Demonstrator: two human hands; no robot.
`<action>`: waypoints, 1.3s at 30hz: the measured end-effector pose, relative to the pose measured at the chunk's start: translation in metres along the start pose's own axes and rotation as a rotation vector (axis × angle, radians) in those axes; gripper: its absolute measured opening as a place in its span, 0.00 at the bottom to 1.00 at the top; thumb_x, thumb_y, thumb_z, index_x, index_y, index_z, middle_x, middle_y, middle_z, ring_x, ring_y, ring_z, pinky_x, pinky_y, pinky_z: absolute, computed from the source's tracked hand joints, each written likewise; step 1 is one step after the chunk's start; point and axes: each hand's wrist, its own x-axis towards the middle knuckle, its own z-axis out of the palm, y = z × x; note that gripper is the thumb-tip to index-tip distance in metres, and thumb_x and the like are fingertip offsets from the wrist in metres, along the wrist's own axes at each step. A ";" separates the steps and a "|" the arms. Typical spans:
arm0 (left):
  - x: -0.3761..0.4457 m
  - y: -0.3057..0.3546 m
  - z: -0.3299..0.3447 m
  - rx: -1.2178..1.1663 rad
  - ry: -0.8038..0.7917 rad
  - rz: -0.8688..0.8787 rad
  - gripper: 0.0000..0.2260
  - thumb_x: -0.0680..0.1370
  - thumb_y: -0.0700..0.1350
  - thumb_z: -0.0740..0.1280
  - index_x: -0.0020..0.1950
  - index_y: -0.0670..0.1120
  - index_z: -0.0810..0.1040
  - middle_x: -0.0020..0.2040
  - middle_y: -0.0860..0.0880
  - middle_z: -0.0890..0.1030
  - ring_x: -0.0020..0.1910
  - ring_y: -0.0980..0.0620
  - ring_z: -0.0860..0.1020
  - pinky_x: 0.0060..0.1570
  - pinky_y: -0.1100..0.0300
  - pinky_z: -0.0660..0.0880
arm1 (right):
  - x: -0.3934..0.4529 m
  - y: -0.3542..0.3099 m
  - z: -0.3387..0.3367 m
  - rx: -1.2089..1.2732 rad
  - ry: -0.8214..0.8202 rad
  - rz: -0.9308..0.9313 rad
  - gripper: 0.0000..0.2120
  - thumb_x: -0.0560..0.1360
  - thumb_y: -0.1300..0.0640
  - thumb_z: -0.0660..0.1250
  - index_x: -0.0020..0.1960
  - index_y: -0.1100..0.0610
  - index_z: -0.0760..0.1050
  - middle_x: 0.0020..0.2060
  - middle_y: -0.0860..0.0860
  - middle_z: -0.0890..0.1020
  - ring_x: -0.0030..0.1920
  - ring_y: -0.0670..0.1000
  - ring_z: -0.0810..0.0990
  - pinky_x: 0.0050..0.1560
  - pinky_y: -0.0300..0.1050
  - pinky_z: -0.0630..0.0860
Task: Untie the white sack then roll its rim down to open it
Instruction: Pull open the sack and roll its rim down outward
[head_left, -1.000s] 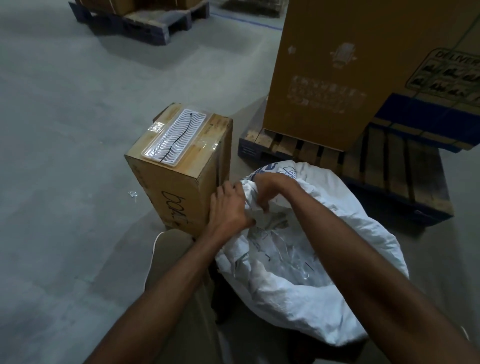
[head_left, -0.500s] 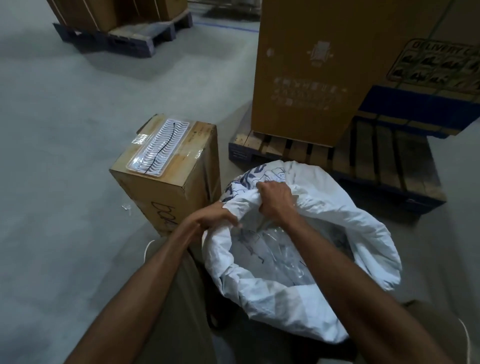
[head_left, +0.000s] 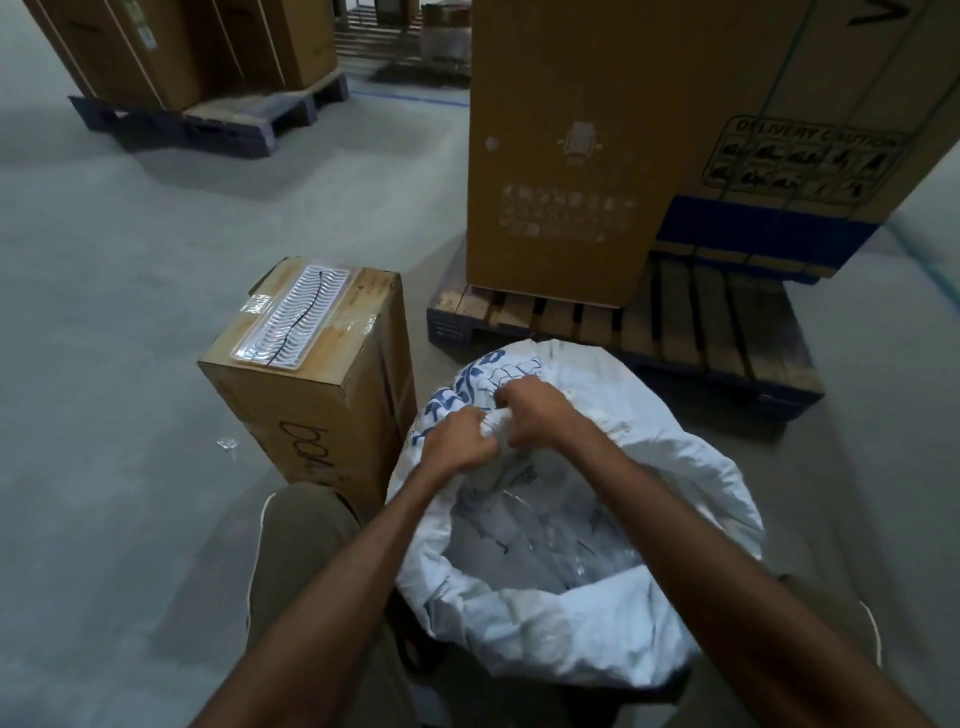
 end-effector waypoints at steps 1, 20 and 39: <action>0.001 0.000 -0.007 -0.099 -0.044 -0.021 0.19 0.71 0.48 0.64 0.60 0.44 0.81 0.57 0.42 0.84 0.57 0.40 0.81 0.54 0.48 0.80 | -0.010 -0.002 0.014 -0.101 0.123 -0.047 0.30 0.62 0.56 0.79 0.63 0.56 0.78 0.58 0.55 0.80 0.61 0.58 0.77 0.59 0.51 0.73; 0.021 0.014 0.034 0.491 0.250 0.182 0.29 0.75 0.49 0.71 0.75 0.44 0.68 0.68 0.41 0.77 0.66 0.42 0.76 0.67 0.47 0.71 | 0.017 0.011 -0.011 0.051 -0.330 0.286 0.28 0.64 0.58 0.79 0.62 0.60 0.77 0.45 0.53 0.76 0.50 0.56 0.78 0.54 0.51 0.79; 0.067 0.025 0.050 0.733 0.212 0.383 0.32 0.74 0.46 0.69 0.77 0.42 0.64 0.67 0.39 0.76 0.65 0.41 0.74 0.68 0.47 0.69 | 0.033 0.060 -0.001 0.181 -0.309 0.240 0.17 0.62 0.60 0.75 0.49 0.57 0.74 0.46 0.53 0.80 0.41 0.52 0.78 0.39 0.45 0.76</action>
